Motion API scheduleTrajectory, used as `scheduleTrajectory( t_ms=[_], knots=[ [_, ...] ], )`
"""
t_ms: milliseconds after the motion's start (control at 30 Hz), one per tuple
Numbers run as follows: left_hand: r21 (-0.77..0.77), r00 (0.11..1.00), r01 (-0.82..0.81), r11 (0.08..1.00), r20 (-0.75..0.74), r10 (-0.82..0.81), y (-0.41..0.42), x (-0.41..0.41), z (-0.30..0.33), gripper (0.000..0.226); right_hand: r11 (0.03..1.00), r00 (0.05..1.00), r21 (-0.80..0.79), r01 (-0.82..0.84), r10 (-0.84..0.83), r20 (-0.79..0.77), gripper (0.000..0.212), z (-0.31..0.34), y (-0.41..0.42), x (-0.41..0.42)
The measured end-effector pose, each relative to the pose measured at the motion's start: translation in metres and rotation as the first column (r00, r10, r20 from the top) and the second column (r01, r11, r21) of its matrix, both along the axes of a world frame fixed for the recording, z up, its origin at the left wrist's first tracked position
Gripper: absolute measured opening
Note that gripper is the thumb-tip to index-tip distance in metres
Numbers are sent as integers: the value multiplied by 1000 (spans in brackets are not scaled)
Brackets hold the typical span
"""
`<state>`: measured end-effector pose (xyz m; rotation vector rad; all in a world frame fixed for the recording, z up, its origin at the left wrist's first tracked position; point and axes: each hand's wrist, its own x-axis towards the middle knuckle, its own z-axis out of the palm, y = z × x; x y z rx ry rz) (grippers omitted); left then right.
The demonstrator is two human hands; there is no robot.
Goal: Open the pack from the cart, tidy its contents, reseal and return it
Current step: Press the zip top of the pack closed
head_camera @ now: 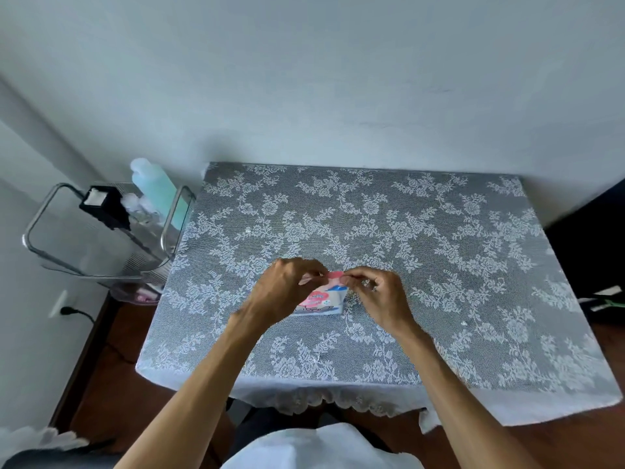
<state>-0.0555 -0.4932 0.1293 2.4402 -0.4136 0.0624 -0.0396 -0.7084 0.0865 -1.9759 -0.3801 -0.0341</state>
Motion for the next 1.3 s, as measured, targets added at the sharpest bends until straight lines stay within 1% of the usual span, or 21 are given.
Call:
scheduleTrajectory(
  t_ms=[100,267,300,400,467,533,633,733,800,933,1033,1300],
  knots=[
    [44,998,10,999,56,-12,-8,1,1,17,1000,1000,15,20,-20,-16,45,1,4,-2],
    [35,999,-3,999,48,1,-11,3,-2,17,999,999,21,39,-39,-3,47,0,3,-4],
    [36,999,-6,999,43,4,-11,3,-3,16,999,999,23,50,-49,-6,46,-1,2,-5],
    [4,1000,-7,1000,12,7,-14,4,-3,14,995,996,54,81,-79,-44,32,-3,3,-5],
    [-20,1000,-1,1000,20,1,-15,5,-3,13,993,996,84,84,-81,-39,35,-3,3,-5],
    [-7,999,16,1000,47,-16,-17,4,-4,14,995,997,70,75,-77,13,41,-3,3,-5],
    [37,995,10,999,101,-14,-21,2,-8,17,998,997,32,58,-60,40,34,-3,4,-6],
    [23,993,-22,1000,116,19,-23,3,-8,17,998,997,24,65,-66,27,32,-3,8,-7],
    [6,994,-27,1000,109,27,-22,5,-8,15,996,996,37,84,-84,1,33,-4,7,-7],
    [-9,997,32,999,64,-31,-19,5,-5,16,994,992,44,97,-93,-88,23,-10,2,-5],
    [-36,997,49,998,61,-46,-17,5,-3,17,994,988,57,88,-80,-134,22,-11,0,-5],
    [-68,999,30,997,28,-28,-18,9,-3,16,994,992,68,84,-77,-100,27,-15,-1,-2]
  ],
)
